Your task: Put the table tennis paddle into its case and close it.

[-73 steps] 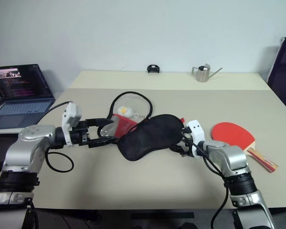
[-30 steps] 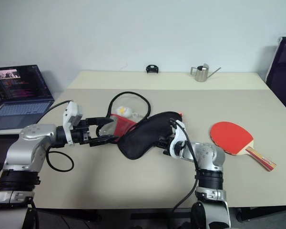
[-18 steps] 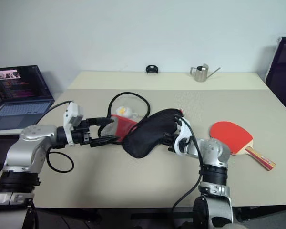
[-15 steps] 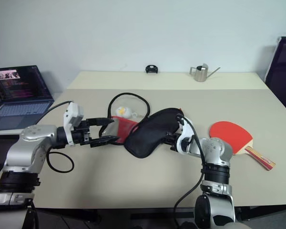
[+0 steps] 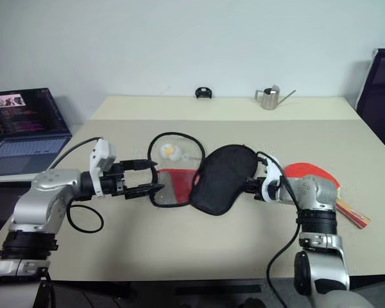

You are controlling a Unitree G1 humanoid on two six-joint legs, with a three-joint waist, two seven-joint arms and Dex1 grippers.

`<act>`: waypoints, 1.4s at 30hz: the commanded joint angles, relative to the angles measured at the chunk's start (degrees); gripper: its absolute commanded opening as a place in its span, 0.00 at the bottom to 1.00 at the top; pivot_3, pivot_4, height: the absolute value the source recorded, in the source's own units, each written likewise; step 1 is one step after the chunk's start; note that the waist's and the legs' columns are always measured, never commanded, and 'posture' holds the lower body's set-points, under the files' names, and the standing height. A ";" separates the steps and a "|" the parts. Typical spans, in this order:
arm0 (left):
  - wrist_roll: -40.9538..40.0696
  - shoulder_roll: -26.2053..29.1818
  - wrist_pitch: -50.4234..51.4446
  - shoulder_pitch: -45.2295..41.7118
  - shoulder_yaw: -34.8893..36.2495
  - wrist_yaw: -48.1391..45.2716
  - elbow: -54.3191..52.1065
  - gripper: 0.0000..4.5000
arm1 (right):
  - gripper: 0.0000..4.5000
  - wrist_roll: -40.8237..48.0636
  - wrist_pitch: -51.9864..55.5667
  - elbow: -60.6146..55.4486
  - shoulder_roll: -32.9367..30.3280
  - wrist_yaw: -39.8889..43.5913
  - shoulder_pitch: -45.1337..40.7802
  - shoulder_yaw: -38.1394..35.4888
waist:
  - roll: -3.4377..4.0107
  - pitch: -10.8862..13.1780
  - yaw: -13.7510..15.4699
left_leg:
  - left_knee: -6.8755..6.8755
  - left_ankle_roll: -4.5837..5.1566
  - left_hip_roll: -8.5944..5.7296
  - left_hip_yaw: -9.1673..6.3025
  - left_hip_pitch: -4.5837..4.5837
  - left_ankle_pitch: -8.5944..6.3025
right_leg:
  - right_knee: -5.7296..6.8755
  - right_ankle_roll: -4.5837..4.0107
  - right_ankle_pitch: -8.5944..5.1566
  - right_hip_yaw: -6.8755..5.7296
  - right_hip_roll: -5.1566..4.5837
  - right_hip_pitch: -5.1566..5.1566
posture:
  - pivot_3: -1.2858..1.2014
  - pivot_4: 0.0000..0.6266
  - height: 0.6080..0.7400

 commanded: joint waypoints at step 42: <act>0.79 -2.51 -0.16 -6.19 -3.33 -1.95 0.35 1.00 | 0.15 -16.76 -26.71 31.15 -11.23 14.32 -15.30 7.11 | -0.01 0.00 0.07 | 0.03 -0.20 0.02 0.01 -0.09 0.12 | -0.06 0.00 0.00 -0.03 -0.03 0.00 | 0.52 0.24 1.00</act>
